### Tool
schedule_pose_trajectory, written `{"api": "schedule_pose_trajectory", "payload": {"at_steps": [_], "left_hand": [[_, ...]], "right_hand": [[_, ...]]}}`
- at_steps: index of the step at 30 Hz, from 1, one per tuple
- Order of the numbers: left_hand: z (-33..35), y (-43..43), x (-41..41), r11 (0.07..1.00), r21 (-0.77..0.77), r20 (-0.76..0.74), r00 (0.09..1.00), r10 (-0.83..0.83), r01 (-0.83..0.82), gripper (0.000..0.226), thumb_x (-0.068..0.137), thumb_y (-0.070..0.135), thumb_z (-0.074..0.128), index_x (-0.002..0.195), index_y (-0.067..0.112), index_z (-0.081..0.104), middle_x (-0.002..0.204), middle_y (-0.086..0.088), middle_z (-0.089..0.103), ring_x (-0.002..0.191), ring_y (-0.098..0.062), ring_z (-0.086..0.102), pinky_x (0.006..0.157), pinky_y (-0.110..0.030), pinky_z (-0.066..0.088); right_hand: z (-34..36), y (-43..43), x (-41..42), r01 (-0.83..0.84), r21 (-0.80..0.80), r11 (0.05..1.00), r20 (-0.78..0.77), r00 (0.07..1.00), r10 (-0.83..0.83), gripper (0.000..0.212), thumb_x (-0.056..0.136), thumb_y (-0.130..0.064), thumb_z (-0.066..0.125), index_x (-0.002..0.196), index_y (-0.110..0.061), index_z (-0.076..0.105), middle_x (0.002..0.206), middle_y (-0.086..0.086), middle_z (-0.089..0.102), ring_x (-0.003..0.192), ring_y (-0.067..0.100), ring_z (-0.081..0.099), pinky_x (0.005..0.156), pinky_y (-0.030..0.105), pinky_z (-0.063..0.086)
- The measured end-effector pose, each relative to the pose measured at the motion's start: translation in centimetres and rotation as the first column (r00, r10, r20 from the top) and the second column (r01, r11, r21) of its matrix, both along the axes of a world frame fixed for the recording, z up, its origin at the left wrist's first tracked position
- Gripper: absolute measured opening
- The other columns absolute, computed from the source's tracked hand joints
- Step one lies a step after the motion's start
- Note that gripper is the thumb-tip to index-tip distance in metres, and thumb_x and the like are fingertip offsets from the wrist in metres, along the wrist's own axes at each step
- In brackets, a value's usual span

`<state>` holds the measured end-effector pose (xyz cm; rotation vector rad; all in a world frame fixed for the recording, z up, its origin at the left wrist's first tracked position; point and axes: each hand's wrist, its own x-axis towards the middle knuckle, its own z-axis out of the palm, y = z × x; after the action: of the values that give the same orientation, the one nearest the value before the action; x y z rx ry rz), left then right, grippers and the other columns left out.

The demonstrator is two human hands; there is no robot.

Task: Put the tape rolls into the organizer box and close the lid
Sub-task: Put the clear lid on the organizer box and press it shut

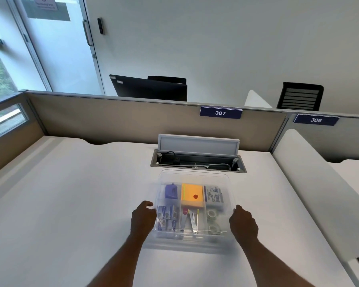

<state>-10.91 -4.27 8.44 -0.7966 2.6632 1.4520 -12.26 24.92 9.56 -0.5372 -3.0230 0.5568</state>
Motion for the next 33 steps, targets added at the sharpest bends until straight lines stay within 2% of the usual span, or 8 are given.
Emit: {"api": "schedule_pose_trajectory", "payload": {"at_steps": [5, 11, 19, 22, 24, 26, 28, 33], "left_hand": [[0.1, -0.2, -0.2, 0.999, -0.046, -0.008, 1.0, -0.021, 0.02, 0.028, 0.089, 0.029, 0.059, 0.109, 0.012, 0.068, 0.12, -0.008, 0.068, 0.113, -0.025, 0.061, 0.096, -0.029, 0.04], [0.2, -0.3, -0.2, 0.994, -0.101, -0.015, 0.999, -0.038, 0.037, 0.037, 0.091, 0.039, 0.056, 0.111, 0.012, 0.07, 0.121, -0.009, 0.068, 0.116, -0.026, 0.06, 0.103, -0.034, 0.04], [0.2, 0.1, -0.3, 0.988, -0.148, -0.048, 0.998, -0.039, 0.032, 0.045, 0.091, 0.044, 0.053, 0.093, 0.003, 0.071, 0.099, -0.016, 0.073, 0.098, -0.035, 0.064, 0.088, -0.039, 0.048], [0.3, 0.1, -0.5, 0.987, -0.161, -0.046, 0.999, -0.022, 0.014, 0.051, 0.09, 0.042, 0.055, 0.056, 0.005, 0.058, 0.061, -0.011, 0.065, 0.071, -0.035, 0.061, 0.067, -0.035, 0.043], [0.4, 0.1, -0.5, 0.986, -0.167, -0.028, 1.0, 0.01, -0.014, 0.053, 0.089, 0.036, 0.057, 0.045, 0.008, 0.044, 0.046, -0.004, 0.052, 0.057, -0.029, 0.053, 0.057, -0.032, 0.035], [0.2, -0.1, -0.5, 0.992, -0.123, -0.005, 0.999, 0.033, -0.034, 0.042, 0.088, 0.027, 0.056, 0.051, 0.005, 0.05, 0.058, -0.01, 0.062, 0.065, -0.031, 0.059, 0.059, -0.03, 0.035], [0.1, 0.0, -0.4, 0.997, -0.064, 0.001, 0.999, 0.034, -0.033, 0.028, 0.086, 0.019, 0.055, 0.064, 0.003, 0.06, 0.079, -0.016, 0.071, 0.082, -0.036, 0.063, 0.066, -0.032, 0.041], [-0.1, 0.3, 0.7, 0.999, 0.037, -0.02, 0.999, 0.034, -0.034, 0.024, 0.087, 0.011, 0.05, 0.102, -0.003, 0.062, 0.111, -0.024, 0.066, 0.108, -0.04, 0.058, 0.097, -0.044, 0.046]], "right_hand": [[0.6, -0.6, -0.5, -0.086, 0.203, 0.975, 0.019, 0.996, 0.084, 0.006, 0.081, 0.003, 0.055, 0.083, -0.002, 0.058, 0.077, 0.015, 0.069, 0.07, 0.034, 0.071, 0.061, 0.034, 0.056], [0.8, -1.0, -1.7, -0.045, 0.195, 0.98, 0.092, 0.995, 0.028, 0.021, 0.09, -0.009, 0.039, 0.102, -0.011, 0.056, 0.1, 0.002, 0.07, 0.094, 0.023, 0.07, 0.077, 0.029, 0.054], [0.8, -0.7, -3.2, -0.006, 0.112, 0.994, 0.092, 0.996, -0.004, 0.021, 0.089, -0.01, 0.038, 0.096, -0.01, 0.058, 0.101, 0.006, 0.069, 0.095, 0.028, 0.069, 0.077, 0.03, 0.053], [0.4, -0.7, -3.0, -0.052, 0.078, 0.996, -0.016, 0.998, 0.054, 0.024, 0.088, -0.006, 0.033, 0.084, -0.008, 0.056, 0.089, 0.012, 0.068, 0.086, 0.033, 0.07, 0.072, 0.034, 0.054], [-0.3, -0.4, -2.8, -0.083, 0.068, 0.994, 0.012, 0.997, 0.082, 0.025, 0.089, -0.007, 0.033, 0.067, -0.018, 0.041, 0.074, 0.004, 0.059, 0.085, 0.034, 0.069, 0.067, 0.034, 0.051], [-0.8, 0.0, -3.1, -0.069, 0.002, 0.998, 0.122, 0.99, 0.068, 0.035, 0.091, -0.012, 0.037, 0.06, -0.023, 0.023, 0.064, -0.005, 0.036, 0.09, 0.032, 0.064, 0.066, 0.032, 0.043], [-0.9, -0.1, -3.3, -0.073, 0.006, 0.997, 0.131, 0.989, 0.071, 0.038, 0.09, -0.013, 0.039, 0.06, -0.025, 0.019, 0.062, -0.006, 0.029, 0.089, 0.031, 0.062, 0.065, 0.031, 0.04], [-1.5, -0.8, -2.5, -0.056, 0.005, 0.998, 0.063, 0.996, 0.056, 0.006, 0.088, -0.014, 0.041, 0.085, -0.019, 0.04, 0.073, 0.001, 0.042, 0.072, 0.024, 0.046, 0.064, 0.03, 0.04]]}}
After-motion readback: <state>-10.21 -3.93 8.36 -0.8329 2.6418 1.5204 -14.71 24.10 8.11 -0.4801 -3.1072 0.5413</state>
